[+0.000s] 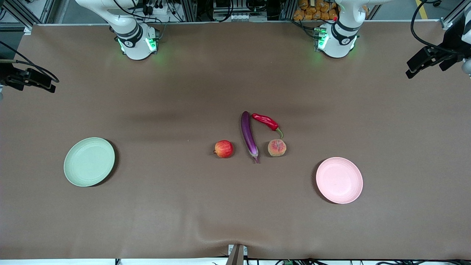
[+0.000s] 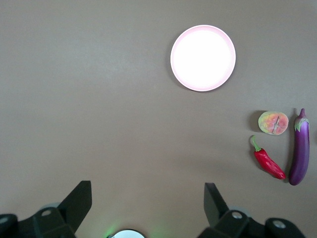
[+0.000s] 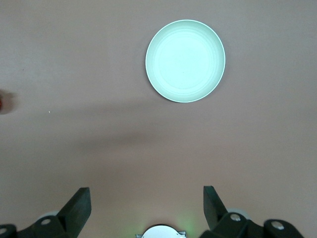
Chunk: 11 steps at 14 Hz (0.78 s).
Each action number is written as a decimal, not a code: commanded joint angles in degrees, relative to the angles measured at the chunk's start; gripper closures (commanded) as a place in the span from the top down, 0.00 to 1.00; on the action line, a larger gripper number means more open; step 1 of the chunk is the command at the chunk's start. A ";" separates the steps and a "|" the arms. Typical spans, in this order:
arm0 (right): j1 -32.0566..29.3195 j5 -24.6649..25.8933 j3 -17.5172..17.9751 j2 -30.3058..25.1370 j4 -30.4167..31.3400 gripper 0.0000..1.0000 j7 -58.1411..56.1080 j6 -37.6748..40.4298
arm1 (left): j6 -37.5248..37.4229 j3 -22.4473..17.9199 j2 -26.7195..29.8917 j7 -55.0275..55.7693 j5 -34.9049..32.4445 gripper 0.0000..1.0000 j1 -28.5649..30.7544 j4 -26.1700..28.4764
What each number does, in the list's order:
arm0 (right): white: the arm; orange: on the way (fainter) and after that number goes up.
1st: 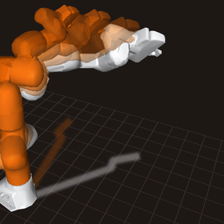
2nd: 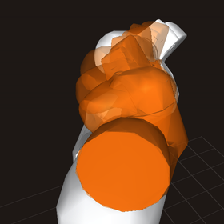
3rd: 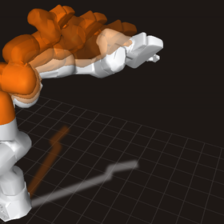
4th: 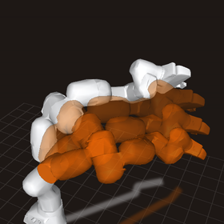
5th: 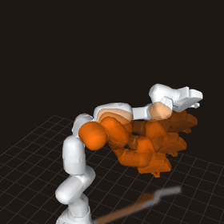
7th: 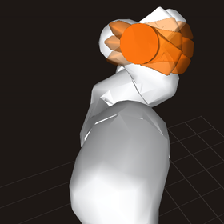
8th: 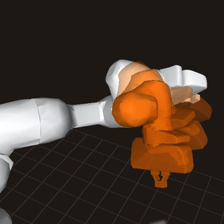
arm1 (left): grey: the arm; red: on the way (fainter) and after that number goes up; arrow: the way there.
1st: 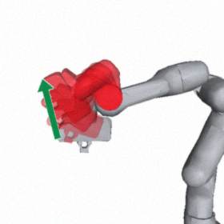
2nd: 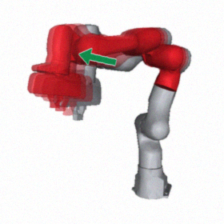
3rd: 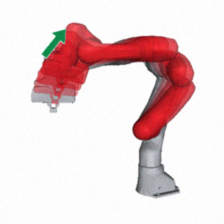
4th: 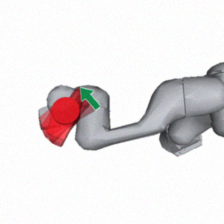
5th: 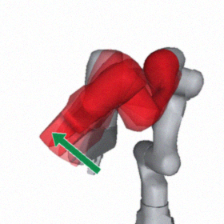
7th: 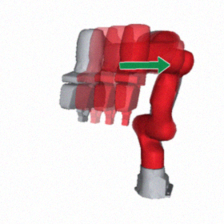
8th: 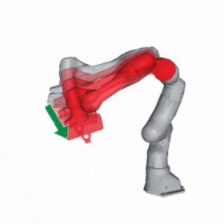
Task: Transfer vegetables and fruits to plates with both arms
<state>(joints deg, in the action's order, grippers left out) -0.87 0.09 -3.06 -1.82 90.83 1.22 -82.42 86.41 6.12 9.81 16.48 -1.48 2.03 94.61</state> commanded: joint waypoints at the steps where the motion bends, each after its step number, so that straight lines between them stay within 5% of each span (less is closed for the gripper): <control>1: -1.06 1.05 0.86 -1.08 0.40 1.00 0.89 0.51 | -0.98 0.12 -0.40 -1.63 1.31 1.00 0.69 -1.36; 11: -0.98 0.00 0.78 -0.91 0.49 1.00 0.54 0.24 | -4.59 -0.31 -3.83 -1.63 1.22 1.00 0.78 -6.37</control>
<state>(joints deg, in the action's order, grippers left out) -0.88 0.09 -3.08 -1.82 90.83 1.49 -82.41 83.84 5.83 7.65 16.48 -1.48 2.16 91.20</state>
